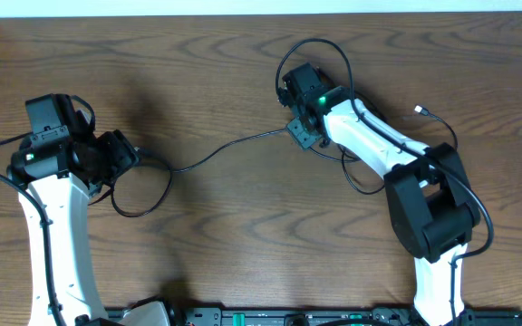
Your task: Untangle cables
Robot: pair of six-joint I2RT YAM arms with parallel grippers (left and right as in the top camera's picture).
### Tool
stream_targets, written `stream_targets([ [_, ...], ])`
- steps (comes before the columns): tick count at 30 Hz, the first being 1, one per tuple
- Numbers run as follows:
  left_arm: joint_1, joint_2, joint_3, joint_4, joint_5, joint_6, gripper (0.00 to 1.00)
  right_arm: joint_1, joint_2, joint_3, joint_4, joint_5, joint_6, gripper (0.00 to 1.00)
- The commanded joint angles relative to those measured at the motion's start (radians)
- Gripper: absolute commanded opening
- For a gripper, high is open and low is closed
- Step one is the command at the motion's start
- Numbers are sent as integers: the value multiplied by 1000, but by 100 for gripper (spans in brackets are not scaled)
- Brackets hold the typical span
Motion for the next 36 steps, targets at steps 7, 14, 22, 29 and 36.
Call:
stream_targets([
  [7, 2, -5, -6, 0, 1, 13, 71, -1, -32, 20, -5, 243, -6, 71],
  [14, 2, -5, -6, -3, 1, 13, 71, -5, -32, 16, -16, 232, 14, 74],
  [22, 2, -5, -6, -10, 1, 18, 71, -71, -32, 16, 4, 50, 46, 72],
  [29, 2, -5, -6, -11, 1, 18, 71, -123, -32, 16, 2, -55, 46, 73],
  [36, 2, -5, -6, -11, 1, 18, 71, -127, -24, -4, 28, -101, 87, 73],
])
